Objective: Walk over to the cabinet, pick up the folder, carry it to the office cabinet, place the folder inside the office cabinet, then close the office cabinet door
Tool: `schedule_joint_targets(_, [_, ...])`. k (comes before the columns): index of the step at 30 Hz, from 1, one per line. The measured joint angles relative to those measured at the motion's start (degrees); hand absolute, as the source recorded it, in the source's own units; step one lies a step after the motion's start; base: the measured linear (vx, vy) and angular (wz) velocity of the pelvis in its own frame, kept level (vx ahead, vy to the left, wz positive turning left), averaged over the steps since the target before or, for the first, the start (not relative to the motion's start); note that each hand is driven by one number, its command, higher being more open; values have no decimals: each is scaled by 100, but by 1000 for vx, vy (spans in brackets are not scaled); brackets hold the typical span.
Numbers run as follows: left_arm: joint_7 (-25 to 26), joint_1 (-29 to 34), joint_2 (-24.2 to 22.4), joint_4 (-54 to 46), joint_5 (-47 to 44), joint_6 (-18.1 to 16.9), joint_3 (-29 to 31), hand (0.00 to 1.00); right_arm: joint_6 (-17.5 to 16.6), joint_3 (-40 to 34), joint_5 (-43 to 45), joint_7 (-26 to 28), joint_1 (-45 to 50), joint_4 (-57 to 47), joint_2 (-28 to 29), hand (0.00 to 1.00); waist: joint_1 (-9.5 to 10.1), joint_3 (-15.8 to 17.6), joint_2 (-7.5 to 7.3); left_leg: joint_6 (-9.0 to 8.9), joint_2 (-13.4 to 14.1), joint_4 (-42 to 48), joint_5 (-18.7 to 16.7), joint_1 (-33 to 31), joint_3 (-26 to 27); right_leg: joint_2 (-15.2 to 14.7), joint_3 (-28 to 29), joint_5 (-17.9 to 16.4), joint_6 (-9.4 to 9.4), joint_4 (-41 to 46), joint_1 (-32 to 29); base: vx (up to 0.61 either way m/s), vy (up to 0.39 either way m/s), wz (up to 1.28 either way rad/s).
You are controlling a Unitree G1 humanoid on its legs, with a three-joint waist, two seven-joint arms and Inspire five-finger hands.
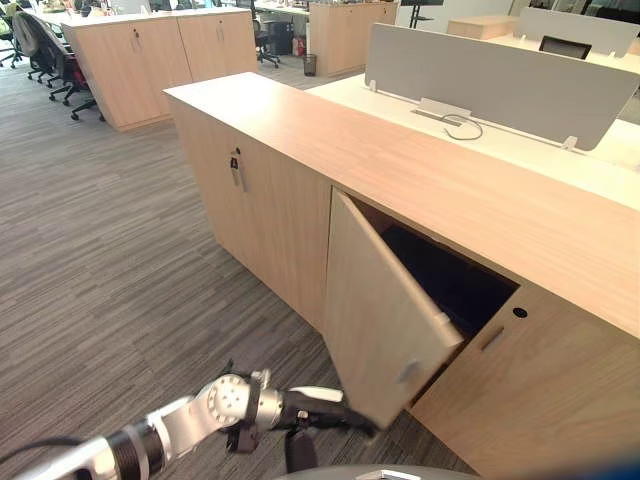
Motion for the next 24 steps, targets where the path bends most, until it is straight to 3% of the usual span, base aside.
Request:
schedule_joint_targets(3, [-120,33,179,-384,-9,-37,-14,100,15,20,1,163,7,31,-157,100,-21,-58,192,-27,4,2,-19,18,-134,3,-92,-172,30,5,100,48,-31,26])
schedule_joint_targets(6, [-136,263,246,-395,-10,-33,119,100,13,18,9,213,5,93,-215,100,-31,-111,292,-39,37,12,-11,2,-170,40,-92,-277,80,-4,115,24,-53,7])
schedule_joint_targets(9, [-100,601,188,-396,0,-35,433,100,9,29,54,200,-36,157,-201,100,-71,-80,262,-90,113,21,27,-13,-198,152,-87,-291,68,-92,146,14,-76,2])
schedule_joint_targets(11, [57,1088,-5,-226,6,-82,924,100,8,186,60,167,-112,170,-176,100,-160,67,129,-120,166,37,47,107,-211,236,-92,-307,39,-188,283,10,-78,-1])
schedule_joint_targets(13, [289,1628,-666,697,-6,-301,1497,100,-40,540,65,91,-144,160,-147,100,-191,158,-30,-131,233,72,48,171,-166,314,-2,-330,2,-211,321,-25,-86,-21])
schedule_joint_targets(14, [706,2121,-2095,2659,-203,-386,2540,100,-101,868,70,5,-185,160,-110,100,-177,277,-212,-242,361,351,-97,83,-22,404,219,-352,-24,-298,294,-61,-118,-50])
schedule_joint_targets(16, [1232,2311,-3234,4452,-569,-192,4153,100,-140,989,192,-54,-223,158,-39,100,-103,445,-319,-367,916,1728,-758,-402,121,656,491,-435,-150,-315,215,-42,-151,-65])
schedule_joint_targets(18, [1561,2413,-3469,5179,-1055,163,5105,100,-156,958,308,-79,-159,147,-8,100,-40,501,-329,-420,1364,2579,-1003,-650,64,893,736,-485,-221,-367,203,32,-146,-64])
schedule_joint_targets(19, [1609,2485,-3482,5240,-1183,227,5264,100,-167,957,307,-78,-160,135,-8,100,-38,529,-327,-420,1456,2824,-1004,-741,-40,943,813,-492,-233,-381,202,50,-160,-63])
schedule_joint_targets(21, [1636,2587,-3709,5234,-1902,235,5992,100,-207,908,280,-59,-175,77,-108,100,106,774,-150,-393,1700,3869,-988,-1039,-784,1140,1250,-511,-353,-335,230,36,-113,-101])
schedule_joint_targets(22, [1642,2623,-3898,5373,-2147,219,6379,100,-199,908,273,-68,-178,17,-189,100,277,837,-48,-338,1569,4245,-1077,-1281,-1564,1188,1610,-512,-409,-289,221,41,-29,-132])
schedule_joint_targets(23, [1640,2627,-4034,5474,-2224,216,6536,100,-182,907,268,-84,-207,7,-245,100,330,869,14,-376,1371,4187,-1240,-1273,-1940,1180,1803,-518,-415,-242,190,40,84,-161])
schedule_joint_targets(24, [1649,2627,-4273,5738,-2364,216,6761,100,-115,917,231,-117,-324,9,-331,100,381,946,162,-380,973,3915,-1447,-1276,-2599,1175,2186,-521,-420,-149,91,56,178,-167])
